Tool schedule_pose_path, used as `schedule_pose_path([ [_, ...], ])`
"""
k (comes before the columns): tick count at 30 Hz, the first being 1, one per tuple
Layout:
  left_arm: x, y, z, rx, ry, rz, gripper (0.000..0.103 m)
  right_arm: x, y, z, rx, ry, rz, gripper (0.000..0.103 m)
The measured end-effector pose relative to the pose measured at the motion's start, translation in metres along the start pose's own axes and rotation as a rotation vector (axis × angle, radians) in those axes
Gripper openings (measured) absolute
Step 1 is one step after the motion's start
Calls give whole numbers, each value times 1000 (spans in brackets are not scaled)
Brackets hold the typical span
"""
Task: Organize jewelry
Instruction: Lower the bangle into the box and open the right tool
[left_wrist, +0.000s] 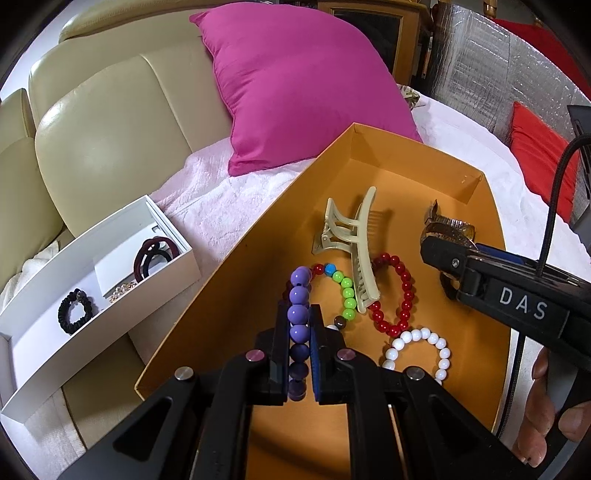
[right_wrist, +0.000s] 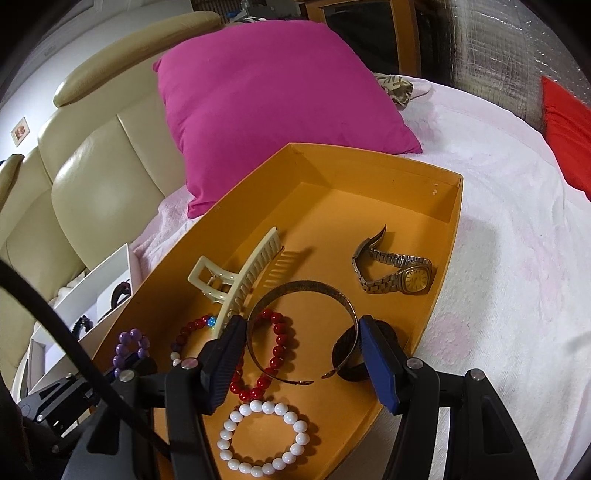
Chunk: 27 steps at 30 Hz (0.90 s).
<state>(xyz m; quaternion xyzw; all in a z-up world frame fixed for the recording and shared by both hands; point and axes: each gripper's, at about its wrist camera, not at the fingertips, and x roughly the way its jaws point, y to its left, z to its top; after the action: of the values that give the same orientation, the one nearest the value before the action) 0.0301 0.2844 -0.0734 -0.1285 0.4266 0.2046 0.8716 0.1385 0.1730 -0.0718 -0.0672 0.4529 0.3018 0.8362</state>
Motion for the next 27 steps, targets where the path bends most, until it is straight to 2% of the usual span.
schedule_pose_path([
  [27, 6, 3, 3, -10, 27, 34, 12, -1, 0, -1, 8, -9, 12, 66],
])
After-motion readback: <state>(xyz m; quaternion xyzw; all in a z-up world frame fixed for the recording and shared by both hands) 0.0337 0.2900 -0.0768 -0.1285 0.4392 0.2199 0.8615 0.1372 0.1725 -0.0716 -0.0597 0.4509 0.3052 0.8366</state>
